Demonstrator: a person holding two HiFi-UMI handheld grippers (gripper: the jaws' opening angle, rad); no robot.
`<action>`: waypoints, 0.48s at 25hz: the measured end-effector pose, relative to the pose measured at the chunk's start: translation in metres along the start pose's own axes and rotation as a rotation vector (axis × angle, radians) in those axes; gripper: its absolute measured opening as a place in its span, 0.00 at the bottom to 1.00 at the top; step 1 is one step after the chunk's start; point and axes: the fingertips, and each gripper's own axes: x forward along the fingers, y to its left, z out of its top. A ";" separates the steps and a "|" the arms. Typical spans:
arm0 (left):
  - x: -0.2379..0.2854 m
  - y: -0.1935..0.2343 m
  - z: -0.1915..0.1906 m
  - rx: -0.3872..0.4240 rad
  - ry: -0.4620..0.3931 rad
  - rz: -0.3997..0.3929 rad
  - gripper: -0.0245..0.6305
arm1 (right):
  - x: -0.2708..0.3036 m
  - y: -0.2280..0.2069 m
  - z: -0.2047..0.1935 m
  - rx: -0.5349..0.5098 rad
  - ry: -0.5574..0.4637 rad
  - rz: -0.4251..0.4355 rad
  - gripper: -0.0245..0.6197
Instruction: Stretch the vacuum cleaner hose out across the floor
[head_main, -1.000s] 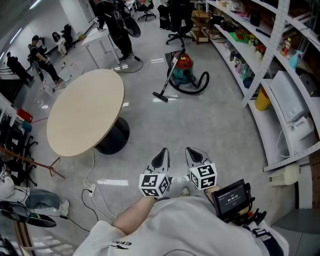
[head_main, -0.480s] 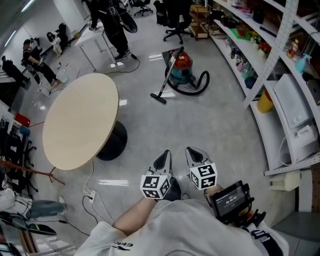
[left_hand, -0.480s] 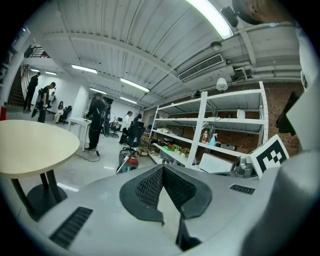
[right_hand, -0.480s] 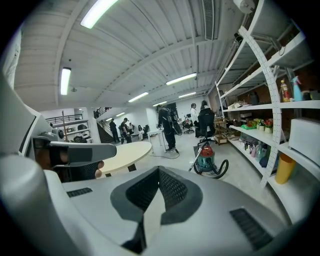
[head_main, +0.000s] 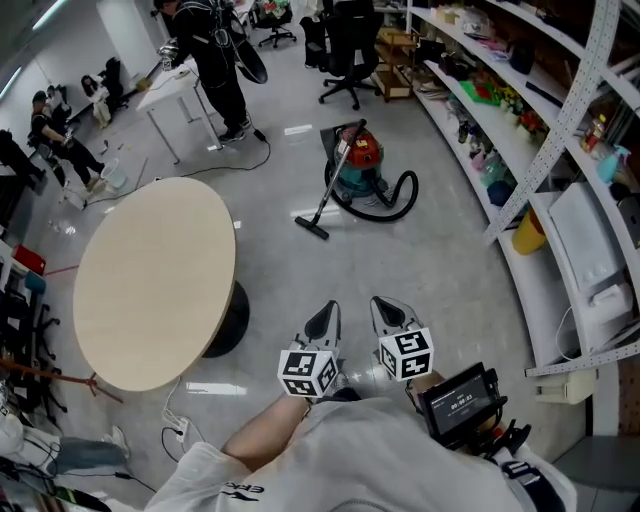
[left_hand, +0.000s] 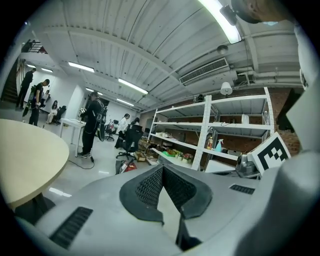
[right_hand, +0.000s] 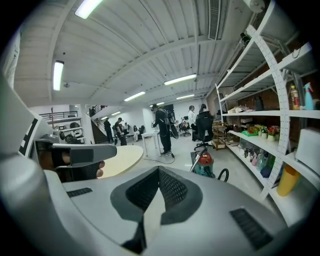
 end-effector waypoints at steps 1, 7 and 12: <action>0.007 0.010 0.005 0.001 -0.001 -0.008 0.04 | 0.011 -0.001 0.007 0.001 -0.006 -0.005 0.04; 0.043 0.058 0.023 0.001 0.002 -0.024 0.04 | 0.068 -0.008 0.034 -0.005 -0.011 -0.030 0.04; 0.077 0.082 0.032 -0.006 0.001 -0.015 0.04 | 0.104 -0.026 0.045 -0.016 -0.003 -0.032 0.04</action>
